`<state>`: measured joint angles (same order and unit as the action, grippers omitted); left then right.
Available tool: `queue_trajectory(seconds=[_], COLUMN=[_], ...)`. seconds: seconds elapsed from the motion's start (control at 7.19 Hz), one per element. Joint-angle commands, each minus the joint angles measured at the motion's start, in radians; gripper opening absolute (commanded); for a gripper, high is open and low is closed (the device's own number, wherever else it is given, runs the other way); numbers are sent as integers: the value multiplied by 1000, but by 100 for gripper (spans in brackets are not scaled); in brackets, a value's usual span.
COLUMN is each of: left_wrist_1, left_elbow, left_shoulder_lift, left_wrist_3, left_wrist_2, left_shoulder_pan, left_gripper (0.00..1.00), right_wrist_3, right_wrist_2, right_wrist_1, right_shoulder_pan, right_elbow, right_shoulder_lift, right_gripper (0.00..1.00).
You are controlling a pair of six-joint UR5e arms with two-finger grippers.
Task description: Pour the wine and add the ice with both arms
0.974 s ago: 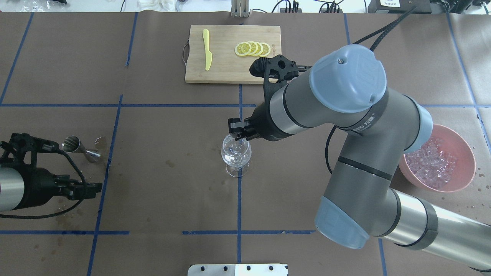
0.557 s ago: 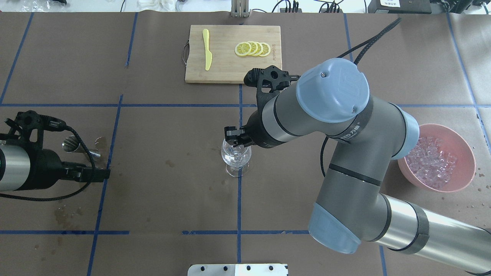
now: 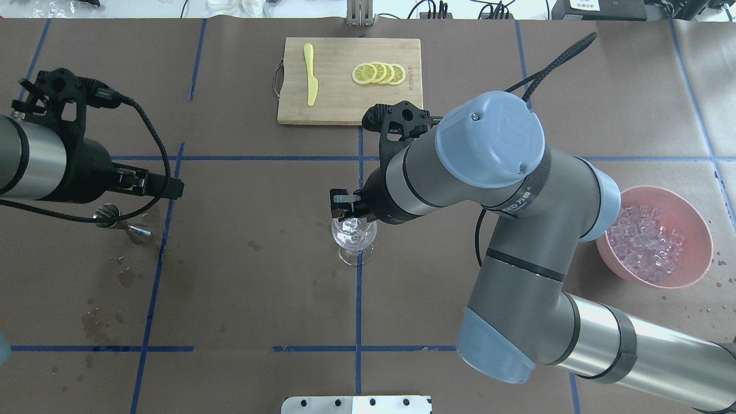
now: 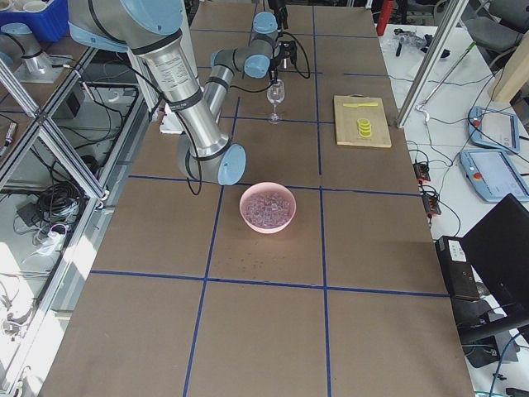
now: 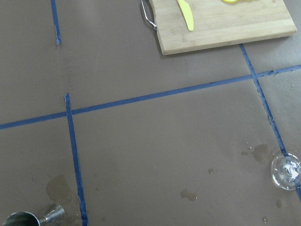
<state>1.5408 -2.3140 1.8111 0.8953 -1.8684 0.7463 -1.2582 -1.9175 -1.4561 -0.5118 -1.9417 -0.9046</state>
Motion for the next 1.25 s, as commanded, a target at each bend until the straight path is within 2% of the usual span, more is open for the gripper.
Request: queue_trajectory(seconds=[0.0,0.28,0.56,0.7,0.83,1.11], left_wrist_1=[-67,-67,-58,-4,33,53], left_elbow=[21,112,246,315,399,525], left_shoulder_lift=[76,135,184,194,194,192], left_wrist_3=[-10,-145,-308,-344,-351,-479], left_wrist_2=[-3,-59,-147,-197,-260,-332], left_shoulder_pan=[31,102,244,310,379,471], left_gripper=[100,100,100,100,100,100], right_wrist_3=[-3,-1,22,75,189,481], right_wrist_2=[2,-5,-66,-89,-107,-130], right_wrist_1=[-3,-100,-250,-306,-387,-519], right_shoulder_pan=[1,-20,-115,-167,-230,-341], right_elbow=[-8,-69,-124,-123,-125,-114], right_shoulder_lift=[4,7,-2,-16,-39,-109], right_gripper=[100,100,100,100,100,100])
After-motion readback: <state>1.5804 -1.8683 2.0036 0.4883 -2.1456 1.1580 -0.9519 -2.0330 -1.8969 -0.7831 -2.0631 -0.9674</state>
